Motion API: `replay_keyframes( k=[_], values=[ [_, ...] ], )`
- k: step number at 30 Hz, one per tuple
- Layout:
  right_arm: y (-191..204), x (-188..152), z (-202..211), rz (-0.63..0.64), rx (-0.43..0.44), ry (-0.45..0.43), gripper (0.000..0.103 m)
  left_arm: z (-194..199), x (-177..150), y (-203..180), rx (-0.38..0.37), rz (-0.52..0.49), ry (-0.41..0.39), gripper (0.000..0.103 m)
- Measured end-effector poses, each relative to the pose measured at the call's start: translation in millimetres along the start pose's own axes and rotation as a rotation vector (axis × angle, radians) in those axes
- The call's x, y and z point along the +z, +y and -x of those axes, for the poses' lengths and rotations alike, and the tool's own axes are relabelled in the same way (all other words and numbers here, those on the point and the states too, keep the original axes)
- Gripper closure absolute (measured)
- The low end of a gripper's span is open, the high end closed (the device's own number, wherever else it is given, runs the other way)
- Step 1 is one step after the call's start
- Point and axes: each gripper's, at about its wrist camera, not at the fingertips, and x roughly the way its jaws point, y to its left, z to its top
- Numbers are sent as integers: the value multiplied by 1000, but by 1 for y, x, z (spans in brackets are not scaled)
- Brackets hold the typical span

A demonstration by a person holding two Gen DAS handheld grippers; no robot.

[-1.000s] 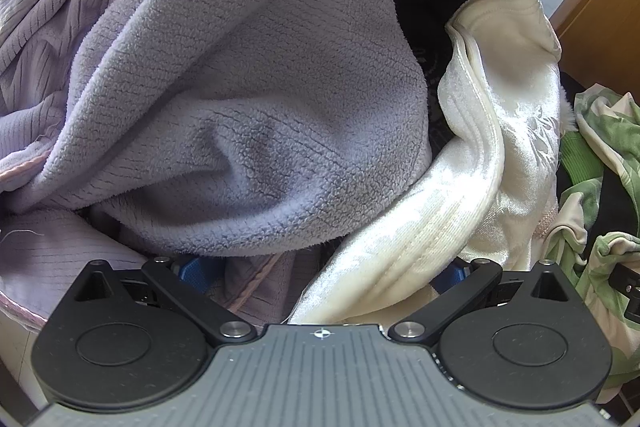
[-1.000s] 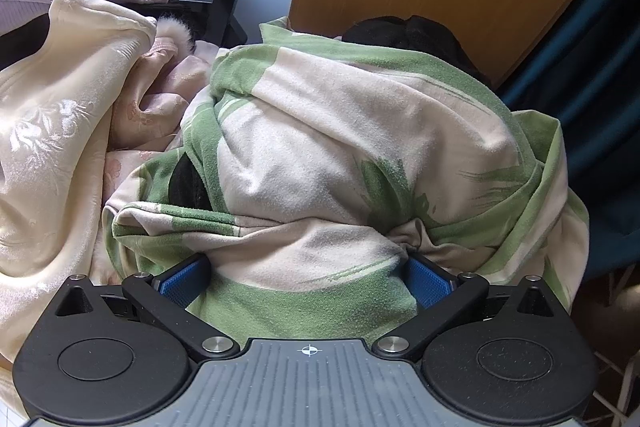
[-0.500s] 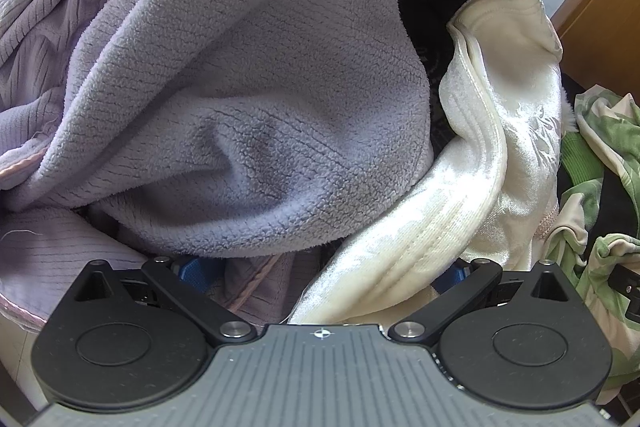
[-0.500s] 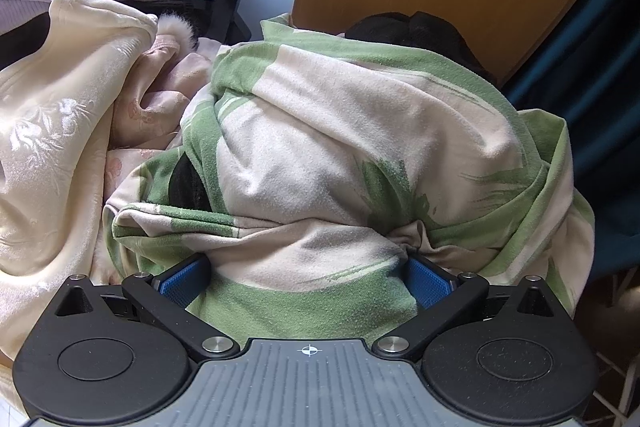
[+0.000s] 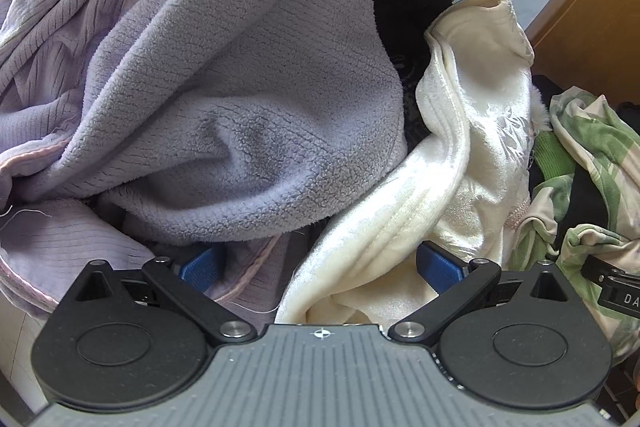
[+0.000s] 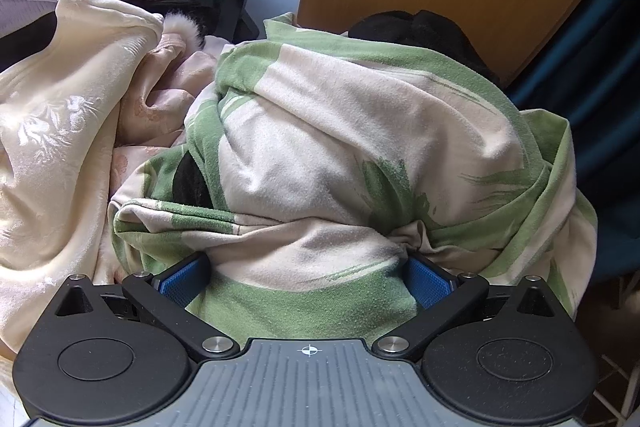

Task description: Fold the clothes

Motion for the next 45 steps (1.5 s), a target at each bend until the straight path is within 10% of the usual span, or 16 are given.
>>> replay_keyframes(
  k=[8, 9, 13, 18, 32, 45],
  values=[
    [-22, -4, 24, -31, 98, -28, 1, 33, -17, -19, -14, -19, -79, 0],
    [-26, -4, 27, -39, 110, -34, 1, 32, -24, 29, -10, -24, -95, 0],
    [-49, -4, 49, -83, 160, -70, 1, 25, 43, -31, -5, -53, -118, 0],
    [-80, -2, 74, -117, 192, -141, 1, 22, 44, -63, -20, -87, -132, 0],
    [-172, -29, 49, -244, 111, -100, 1, 42, 10, -108, -120, -67, -122, 0],
    [-164, -44, 28, -167, 126, -53, 14, 27, 0, -142, -247, -147, -94, 1]
  ],
)
